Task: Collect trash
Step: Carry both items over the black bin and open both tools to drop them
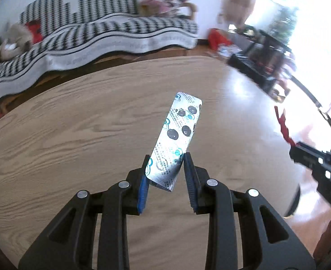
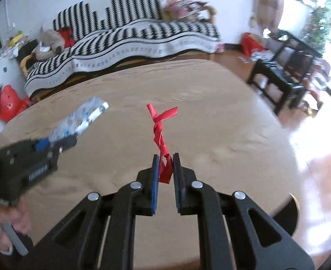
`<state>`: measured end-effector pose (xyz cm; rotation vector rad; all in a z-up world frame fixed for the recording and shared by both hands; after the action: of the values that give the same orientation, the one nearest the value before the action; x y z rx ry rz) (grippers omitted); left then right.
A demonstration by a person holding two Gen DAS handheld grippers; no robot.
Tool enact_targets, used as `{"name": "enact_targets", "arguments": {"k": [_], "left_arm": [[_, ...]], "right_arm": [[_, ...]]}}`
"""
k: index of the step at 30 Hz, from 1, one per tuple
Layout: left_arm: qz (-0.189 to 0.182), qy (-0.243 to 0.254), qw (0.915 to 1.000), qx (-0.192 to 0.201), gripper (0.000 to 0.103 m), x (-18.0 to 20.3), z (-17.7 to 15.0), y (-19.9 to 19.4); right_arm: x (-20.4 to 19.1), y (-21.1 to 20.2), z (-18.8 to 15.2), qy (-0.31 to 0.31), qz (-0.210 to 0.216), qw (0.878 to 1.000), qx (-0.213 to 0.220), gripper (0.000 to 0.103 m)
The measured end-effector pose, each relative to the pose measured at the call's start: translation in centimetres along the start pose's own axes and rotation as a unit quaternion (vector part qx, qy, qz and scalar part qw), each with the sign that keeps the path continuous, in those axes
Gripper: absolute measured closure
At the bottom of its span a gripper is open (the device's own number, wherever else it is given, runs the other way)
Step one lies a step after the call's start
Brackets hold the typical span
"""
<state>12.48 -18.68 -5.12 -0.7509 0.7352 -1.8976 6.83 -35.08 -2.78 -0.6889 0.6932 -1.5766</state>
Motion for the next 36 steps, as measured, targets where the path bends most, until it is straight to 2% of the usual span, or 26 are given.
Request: {"name": "enact_targets", "arguments": {"k": [5, 9, 13, 18, 23, 26, 30, 36], "left_arm": [[-0.031, 0.053, 0.9981, -0.004, 0.074, 7.9, -1.8, 0.6], [-0.081, 0.071, 0.9940, -0.021, 0.074, 13.7, -3.3, 1.7], [-0.111, 0.117, 0.9865, -0.024, 0.074, 20.1, -4.5, 2.8], [-0.158, 0.143, 0.9758, -0.050, 0.074, 26.1, -6.3, 4.5], [-0.186, 0.170, 0.9653, -0.069, 0.074, 31.1, -8.5, 6.2], [-0.195, 0.182, 0.9598, -0.088, 0.074, 33.4, -9.6, 7.6], [-0.200, 0.197, 0.9542, -0.103, 0.074, 35.0, -10.9, 8.8], [-0.195, 0.203, 0.9523, -0.119, 0.074, 35.7, -11.5, 10.8]], "right_arm": [[7.5, -2.6, -4.2, 0.053, -0.028, 0.998, -0.001, 0.090], [14.0, -4.1, -6.7, 0.106, -0.046, 0.993, 0.009, 0.090], [20.4, -4.2, -10.0, 0.165, -0.059, 0.985, -0.008, 0.090], [26.5, -4.3, -14.0, 0.207, -0.071, 0.975, -0.030, 0.090], [30.6, -4.1, -17.2, 0.257, -0.067, 0.963, -0.051, 0.090], [31.7, -4.1, -18.0, 0.278, -0.059, 0.957, -0.056, 0.090], [33.1, -4.2, -18.9, 0.297, -0.050, 0.952, -0.060, 0.090], [34.1, -3.8, -19.4, 0.307, -0.049, 0.948, -0.069, 0.090]]}}
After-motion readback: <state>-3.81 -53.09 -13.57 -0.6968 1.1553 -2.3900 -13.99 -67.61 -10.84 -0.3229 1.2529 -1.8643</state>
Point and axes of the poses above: each gripper's, at about its wrist camera, not at the fingertips, and y roughly the way its jaws point, x to its right, z to its top, the point moved 6 cm from there along y, roughly the way its jaws point, and after that the axes turned 7 degrees about -z, right-handed, at the moved point
